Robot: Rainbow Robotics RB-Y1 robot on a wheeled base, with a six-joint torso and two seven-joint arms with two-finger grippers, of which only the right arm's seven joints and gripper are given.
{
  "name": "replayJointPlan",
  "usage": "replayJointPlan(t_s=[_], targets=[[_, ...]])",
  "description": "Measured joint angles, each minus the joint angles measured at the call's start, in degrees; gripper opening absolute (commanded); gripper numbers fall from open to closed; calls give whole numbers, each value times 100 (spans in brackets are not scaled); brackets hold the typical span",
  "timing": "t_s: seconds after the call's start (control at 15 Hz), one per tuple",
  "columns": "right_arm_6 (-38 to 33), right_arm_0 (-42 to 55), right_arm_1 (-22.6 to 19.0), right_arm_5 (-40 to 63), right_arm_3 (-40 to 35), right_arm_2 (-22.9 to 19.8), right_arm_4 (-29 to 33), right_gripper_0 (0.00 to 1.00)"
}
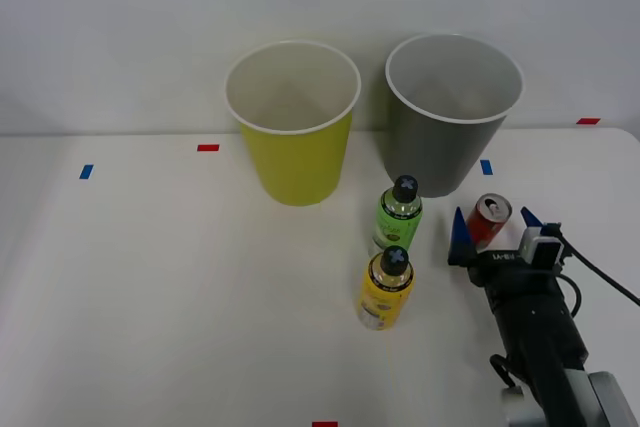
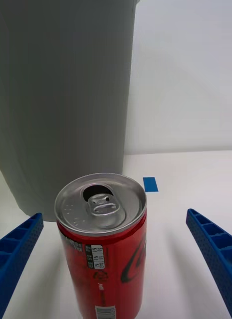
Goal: Put cans in the gray bin, plastic bottles in the light green bin
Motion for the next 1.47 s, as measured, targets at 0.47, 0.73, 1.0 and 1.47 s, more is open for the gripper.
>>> replayJointPlan(t_s=[0.47, 0.73, 1.0, 1.47], targets=[[-51, -46, -169, 82, 0, 105, -72, 100], [-16, -109, -187, 242, 0, 144, -94, 100], [-3, -136, -203, 291, 0, 171, -95, 100], [59, -136, -226, 301, -1, 226, -95, 12]])
